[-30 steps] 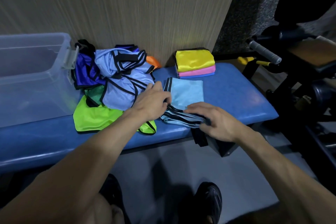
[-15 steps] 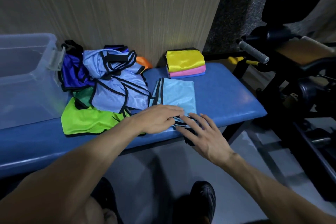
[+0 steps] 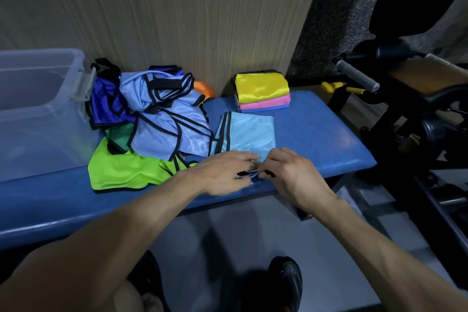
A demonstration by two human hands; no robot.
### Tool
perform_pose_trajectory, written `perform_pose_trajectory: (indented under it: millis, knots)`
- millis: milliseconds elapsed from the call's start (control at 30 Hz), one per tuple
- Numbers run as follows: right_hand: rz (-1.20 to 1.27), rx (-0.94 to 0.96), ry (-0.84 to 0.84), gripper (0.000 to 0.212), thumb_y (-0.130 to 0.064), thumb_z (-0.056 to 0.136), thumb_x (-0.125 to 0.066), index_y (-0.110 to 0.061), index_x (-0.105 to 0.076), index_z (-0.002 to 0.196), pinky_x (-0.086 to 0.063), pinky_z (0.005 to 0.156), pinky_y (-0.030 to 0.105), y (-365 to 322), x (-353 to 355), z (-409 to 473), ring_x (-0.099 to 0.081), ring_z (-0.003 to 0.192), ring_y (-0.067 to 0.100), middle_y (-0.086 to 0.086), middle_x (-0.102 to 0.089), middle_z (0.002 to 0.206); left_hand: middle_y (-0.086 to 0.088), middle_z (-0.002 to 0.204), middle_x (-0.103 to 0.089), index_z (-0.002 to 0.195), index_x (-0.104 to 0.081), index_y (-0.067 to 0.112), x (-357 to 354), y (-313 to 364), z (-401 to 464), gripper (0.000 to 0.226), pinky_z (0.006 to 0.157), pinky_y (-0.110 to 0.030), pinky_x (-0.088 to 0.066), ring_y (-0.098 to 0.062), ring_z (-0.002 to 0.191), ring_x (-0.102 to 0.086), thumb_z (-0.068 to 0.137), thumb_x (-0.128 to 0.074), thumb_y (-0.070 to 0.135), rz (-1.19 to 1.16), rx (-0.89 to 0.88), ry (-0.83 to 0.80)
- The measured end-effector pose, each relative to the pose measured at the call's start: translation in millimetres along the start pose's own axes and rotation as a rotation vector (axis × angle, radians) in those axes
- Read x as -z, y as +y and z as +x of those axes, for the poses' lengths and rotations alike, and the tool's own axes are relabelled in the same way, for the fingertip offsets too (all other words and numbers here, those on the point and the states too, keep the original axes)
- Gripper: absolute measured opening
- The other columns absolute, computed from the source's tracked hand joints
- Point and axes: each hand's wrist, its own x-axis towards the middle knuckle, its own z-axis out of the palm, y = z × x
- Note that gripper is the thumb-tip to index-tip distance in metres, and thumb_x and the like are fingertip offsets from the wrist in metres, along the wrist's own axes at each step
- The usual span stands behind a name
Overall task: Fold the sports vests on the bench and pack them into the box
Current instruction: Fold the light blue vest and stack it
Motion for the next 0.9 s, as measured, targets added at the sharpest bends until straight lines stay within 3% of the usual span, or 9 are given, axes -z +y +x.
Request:
perform_pose_trajectory:
  millis: [67,200,367,467,567,633,767,900]
  knots:
    - [0.137,-0.075,-0.091,0.004,-0.02,0.09,-0.074,-0.022,-0.073,0.094,-0.052,0.065,0.04,6,8,12,-0.062,0.082,0.021,-0.004,-0.063,0.088,0.013,0.156,-0.039,0.142,-0.053,0.031,-1,0,1,0.045,0.112,-0.033,-0.037,-0.012,0.141,-0.037,0.1,-0.05,0.045,0.032,-0.02,0.026]
    - [0.355,-0.236,-0.151,0.005,-0.022,0.088,-0.078,-0.025,-0.075,0.091,-0.05,0.075,0.027,21,15,37,-0.064,0.081,0.008,-0.012,-0.07,0.085,0.006,0.126,-0.054,0.127,-0.058,0.023,-3,-3,2,0.039,0.09,-0.032,-0.044,-0.018,0.117,-0.05,0.096,-0.059,0.046,0.096,-0.046,0.058]
    - [0.536,-0.457,-0.149,0.005,-0.018,0.091,-0.075,-0.022,-0.074,0.088,-0.057,0.083,0.036,34,-12,44,-0.069,0.085,0.011,-0.009,-0.074,0.084,0.007,0.145,-0.052,0.144,-0.051,0.024,-2,-5,5,0.049,0.105,-0.034,-0.039,-0.016,0.13,-0.046,0.1,-0.056,0.043,0.029,-0.028,0.077]
    - [0.597,-0.53,-0.139,0.011,-0.015,0.09,-0.076,-0.025,-0.072,0.088,-0.056,0.081,0.032,36,-21,46,-0.068,0.082,0.01,-0.007,-0.072,0.084,0.009,0.143,-0.054,0.144,-0.049,0.028,-3,-9,7,0.046,0.105,-0.038,-0.043,-0.016,0.129,-0.05,0.1,-0.055,0.041,0.005,-0.03,0.094]
    - [0.504,-0.544,-0.105,0.022,-0.018,0.084,-0.082,-0.027,-0.064,0.094,-0.045,0.08,0.026,36,-25,50,-0.057,0.084,0.008,-0.007,-0.057,0.093,0.011,0.142,-0.056,0.142,-0.052,0.029,-4,-13,9,0.042,0.104,-0.038,-0.044,-0.015,0.129,-0.052,0.101,-0.055,0.038,-0.015,-0.028,0.113]
    - [0.39,-0.517,-0.052,0.03,-0.022,0.08,-0.084,-0.028,-0.058,0.093,-0.044,0.082,0.032,35,-25,50,-0.051,0.091,0.015,-0.007,-0.05,0.093,0.012,0.142,-0.057,0.14,-0.055,0.028,-4,-14,11,0.039,0.105,-0.038,-0.044,-0.014,0.13,-0.052,0.102,-0.054,0.037,-0.023,-0.025,0.128]
    - [0.313,-0.375,-0.03,0.022,-0.019,0.082,-0.08,-0.025,-0.059,0.08,-0.051,0.069,0.041,32,-23,46,-0.056,0.069,0.013,-0.008,-0.06,0.067,0.014,0.134,-0.061,0.133,-0.06,0.029,-3,-16,15,0.033,0.102,-0.042,-0.046,-0.011,0.123,-0.055,0.102,-0.053,0.039,-0.053,-0.021,0.137]
    - [0.225,-0.371,0.003,0.009,-0.024,0.086,-0.077,-0.023,-0.069,0.082,-0.052,0.067,0.035,29,-25,41,-0.064,0.068,0.014,-0.01,-0.069,0.069,0.016,0.126,-0.064,0.128,-0.063,0.031,0,-20,18,0.031,0.099,-0.041,-0.048,-0.009,0.116,-0.058,0.098,-0.058,0.041,-0.119,-0.009,0.145]
